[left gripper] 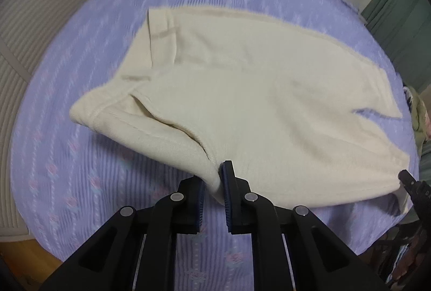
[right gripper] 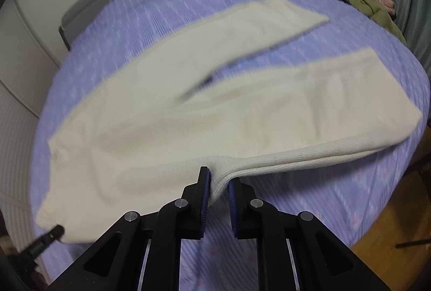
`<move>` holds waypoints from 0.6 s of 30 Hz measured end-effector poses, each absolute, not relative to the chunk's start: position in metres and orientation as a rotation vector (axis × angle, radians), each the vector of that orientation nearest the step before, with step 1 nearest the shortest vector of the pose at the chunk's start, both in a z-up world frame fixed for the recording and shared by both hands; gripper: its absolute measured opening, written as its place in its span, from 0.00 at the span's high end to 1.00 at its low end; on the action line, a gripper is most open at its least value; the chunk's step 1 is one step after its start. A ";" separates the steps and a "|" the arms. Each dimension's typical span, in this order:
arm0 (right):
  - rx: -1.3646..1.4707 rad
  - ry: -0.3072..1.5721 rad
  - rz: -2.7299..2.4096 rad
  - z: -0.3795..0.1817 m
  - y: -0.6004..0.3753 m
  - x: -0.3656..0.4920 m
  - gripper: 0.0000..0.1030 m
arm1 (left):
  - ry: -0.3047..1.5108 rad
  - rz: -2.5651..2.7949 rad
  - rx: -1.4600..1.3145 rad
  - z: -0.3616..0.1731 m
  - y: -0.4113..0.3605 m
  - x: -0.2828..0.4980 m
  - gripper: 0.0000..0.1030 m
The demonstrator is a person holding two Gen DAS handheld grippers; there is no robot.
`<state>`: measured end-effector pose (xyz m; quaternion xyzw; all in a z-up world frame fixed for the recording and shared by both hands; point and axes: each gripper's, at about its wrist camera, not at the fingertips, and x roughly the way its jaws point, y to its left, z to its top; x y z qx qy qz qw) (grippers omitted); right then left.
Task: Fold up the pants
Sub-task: 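Grasp the pants waistband with the left gripper while the right gripper grasps beside it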
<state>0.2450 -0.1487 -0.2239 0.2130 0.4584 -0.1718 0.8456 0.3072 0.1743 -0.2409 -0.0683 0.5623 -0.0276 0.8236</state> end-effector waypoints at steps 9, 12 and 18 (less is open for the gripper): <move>0.362 0.859 -0.296 -0.164 -0.158 0.308 0.88 | 1.082 -0.005 -0.203 -0.181 0.170 0.364 0.89; 0.329 0.829 -0.271 -0.154 -0.158 0.348 0.88 | 1.060 0.010 -0.224 -0.174 0.168 0.392 0.89; 0.303 0.840 -0.208 -0.159 -0.162 0.437 0.88 | 1.034 0.049 -0.195 -0.177 0.164 0.465 0.89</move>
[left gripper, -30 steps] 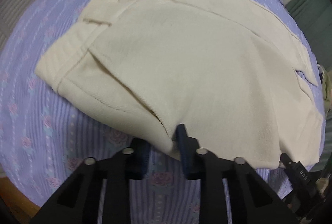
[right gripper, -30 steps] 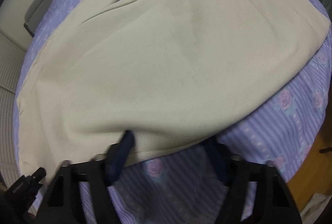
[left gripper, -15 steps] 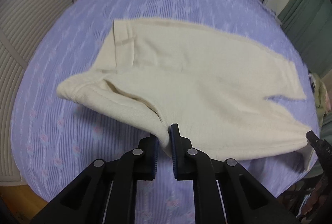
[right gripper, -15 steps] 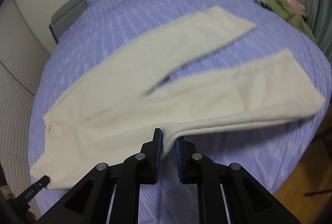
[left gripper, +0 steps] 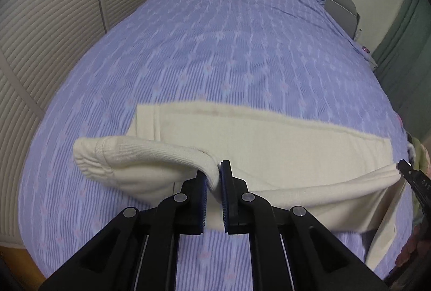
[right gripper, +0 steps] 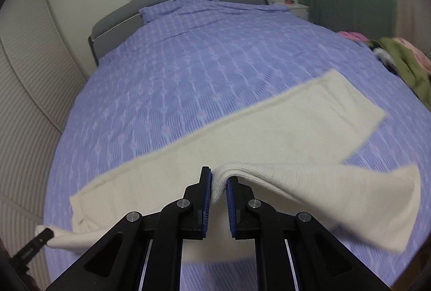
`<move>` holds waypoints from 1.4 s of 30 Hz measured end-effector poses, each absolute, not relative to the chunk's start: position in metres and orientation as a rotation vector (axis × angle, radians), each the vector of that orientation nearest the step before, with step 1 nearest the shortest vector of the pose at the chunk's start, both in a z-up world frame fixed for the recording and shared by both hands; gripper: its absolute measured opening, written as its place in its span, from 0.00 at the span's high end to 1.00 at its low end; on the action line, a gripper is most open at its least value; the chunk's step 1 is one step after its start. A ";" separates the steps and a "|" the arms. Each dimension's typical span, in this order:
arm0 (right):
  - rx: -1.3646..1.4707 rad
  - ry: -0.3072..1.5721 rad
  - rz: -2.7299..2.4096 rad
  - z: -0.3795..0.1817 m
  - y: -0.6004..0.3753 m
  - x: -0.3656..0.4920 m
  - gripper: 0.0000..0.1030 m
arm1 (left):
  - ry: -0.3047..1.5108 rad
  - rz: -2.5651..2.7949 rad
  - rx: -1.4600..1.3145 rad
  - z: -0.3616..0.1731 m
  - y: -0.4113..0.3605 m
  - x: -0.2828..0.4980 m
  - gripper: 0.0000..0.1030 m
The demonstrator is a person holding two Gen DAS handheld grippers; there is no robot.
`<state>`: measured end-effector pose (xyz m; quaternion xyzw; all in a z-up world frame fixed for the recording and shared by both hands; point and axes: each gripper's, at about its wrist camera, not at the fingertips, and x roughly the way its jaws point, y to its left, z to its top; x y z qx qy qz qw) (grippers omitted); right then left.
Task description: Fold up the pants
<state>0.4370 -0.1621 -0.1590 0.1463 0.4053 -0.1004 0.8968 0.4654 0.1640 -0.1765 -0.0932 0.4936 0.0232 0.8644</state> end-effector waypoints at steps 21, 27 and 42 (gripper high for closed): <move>0.125 1.135 -0.156 -0.301 -0.153 0.637 0.87 | 1.292 0.131 -0.047 -0.311 0.153 0.650 0.86; 0.174 1.142 -0.094 -0.290 -0.146 0.636 0.43 | 1.253 0.143 -0.003 -0.299 0.143 0.647 0.58; 0.021 0.903 0.027 -0.139 -0.114 0.461 0.40 | 0.969 -0.171 0.142 -0.148 0.101 0.506 0.16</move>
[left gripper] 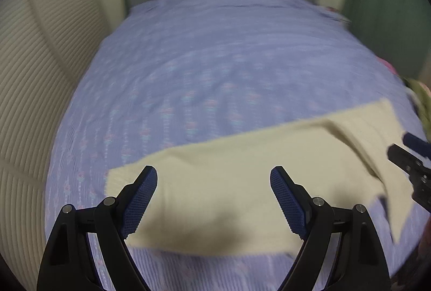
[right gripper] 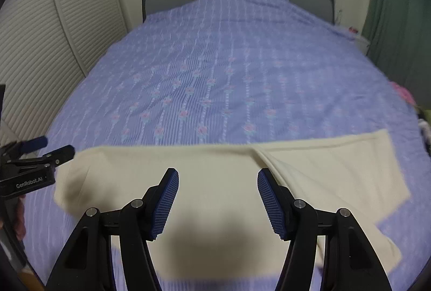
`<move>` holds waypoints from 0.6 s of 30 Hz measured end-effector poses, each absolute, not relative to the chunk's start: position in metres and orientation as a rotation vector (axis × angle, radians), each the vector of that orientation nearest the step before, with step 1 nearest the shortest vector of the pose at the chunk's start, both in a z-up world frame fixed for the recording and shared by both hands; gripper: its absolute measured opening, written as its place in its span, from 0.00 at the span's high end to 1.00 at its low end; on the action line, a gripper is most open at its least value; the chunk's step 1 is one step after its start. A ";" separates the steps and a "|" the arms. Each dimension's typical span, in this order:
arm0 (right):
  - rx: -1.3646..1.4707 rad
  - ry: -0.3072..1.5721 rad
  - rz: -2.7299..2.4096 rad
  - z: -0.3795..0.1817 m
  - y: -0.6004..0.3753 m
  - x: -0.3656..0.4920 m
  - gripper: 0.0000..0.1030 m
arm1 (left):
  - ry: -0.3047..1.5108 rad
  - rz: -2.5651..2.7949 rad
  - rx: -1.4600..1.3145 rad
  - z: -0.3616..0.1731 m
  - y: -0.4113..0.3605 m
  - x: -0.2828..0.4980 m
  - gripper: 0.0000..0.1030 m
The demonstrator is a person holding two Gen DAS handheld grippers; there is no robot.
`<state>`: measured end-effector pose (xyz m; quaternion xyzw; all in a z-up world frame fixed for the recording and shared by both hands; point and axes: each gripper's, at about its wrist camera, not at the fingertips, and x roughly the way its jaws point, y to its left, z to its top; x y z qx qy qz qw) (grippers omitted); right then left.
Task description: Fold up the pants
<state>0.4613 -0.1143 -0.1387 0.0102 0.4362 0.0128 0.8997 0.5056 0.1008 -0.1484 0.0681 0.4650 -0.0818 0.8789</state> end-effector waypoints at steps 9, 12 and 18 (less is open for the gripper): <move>0.043 0.896 -0.102 -0.098 -0.183 0.321 0.40 | 0.912 -0.362 0.193 -0.098 0.014 0.395 0.13; 0.039 0.911 -0.120 -0.103 -0.216 0.290 0.40 | 0.921 -0.378 0.195 -0.104 -0.015 0.368 0.13; -0.014 1.001 -0.049 -0.139 -0.286 0.262 0.40 | 0.989 -0.262 0.187 -0.128 -0.090 0.311 0.13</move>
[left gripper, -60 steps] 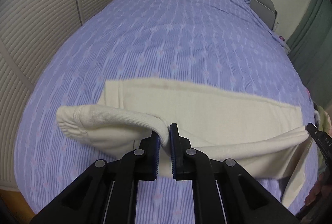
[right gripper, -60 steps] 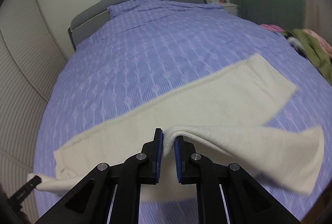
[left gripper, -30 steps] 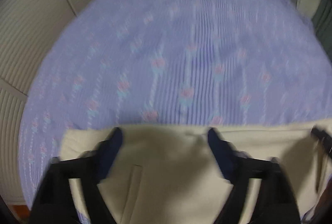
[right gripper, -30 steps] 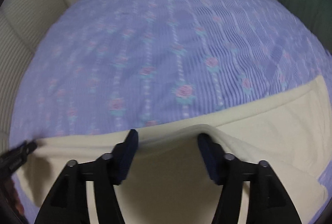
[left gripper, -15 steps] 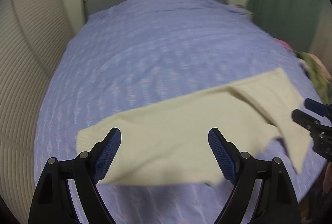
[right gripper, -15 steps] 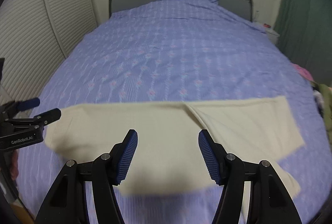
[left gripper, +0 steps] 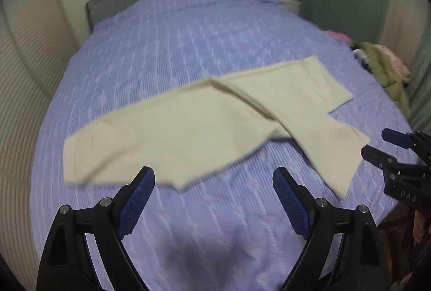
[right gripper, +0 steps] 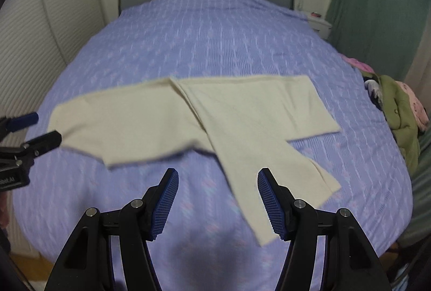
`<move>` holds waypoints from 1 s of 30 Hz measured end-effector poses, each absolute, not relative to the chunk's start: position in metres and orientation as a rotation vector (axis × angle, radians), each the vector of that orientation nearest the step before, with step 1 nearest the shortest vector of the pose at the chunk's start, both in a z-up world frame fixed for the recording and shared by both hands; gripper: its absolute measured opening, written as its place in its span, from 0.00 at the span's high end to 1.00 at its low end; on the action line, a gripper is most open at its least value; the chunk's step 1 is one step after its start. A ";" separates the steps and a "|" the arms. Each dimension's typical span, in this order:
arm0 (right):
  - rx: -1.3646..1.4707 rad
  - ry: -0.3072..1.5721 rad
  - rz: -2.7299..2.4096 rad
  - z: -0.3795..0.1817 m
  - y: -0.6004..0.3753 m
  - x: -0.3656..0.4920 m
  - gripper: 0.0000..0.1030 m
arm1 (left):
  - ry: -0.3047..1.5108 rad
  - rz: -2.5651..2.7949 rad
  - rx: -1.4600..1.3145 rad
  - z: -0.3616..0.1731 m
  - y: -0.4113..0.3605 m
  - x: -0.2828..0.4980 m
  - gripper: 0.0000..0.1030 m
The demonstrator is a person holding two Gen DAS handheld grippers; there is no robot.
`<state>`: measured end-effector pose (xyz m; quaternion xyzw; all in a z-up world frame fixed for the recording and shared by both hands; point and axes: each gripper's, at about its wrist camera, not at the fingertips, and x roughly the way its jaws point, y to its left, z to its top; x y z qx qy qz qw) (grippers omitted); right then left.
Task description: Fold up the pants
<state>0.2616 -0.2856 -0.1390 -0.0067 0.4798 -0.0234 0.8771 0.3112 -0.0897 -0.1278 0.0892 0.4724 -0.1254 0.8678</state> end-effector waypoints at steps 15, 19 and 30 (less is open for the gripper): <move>-0.117 1.293 0.173 -0.249 -0.346 0.237 0.40 | 1.228 -0.086 0.118 -0.206 -0.176 0.250 0.13; -0.191 1.330 0.177 -0.272 -0.335 0.240 0.40 | 1.276 -0.081 0.118 -0.223 -0.183 0.252 0.13; -0.429 1.370 0.258 -0.330 -0.314 0.252 0.40 | 1.370 0.044 0.050 -0.261 -0.180 0.258 0.13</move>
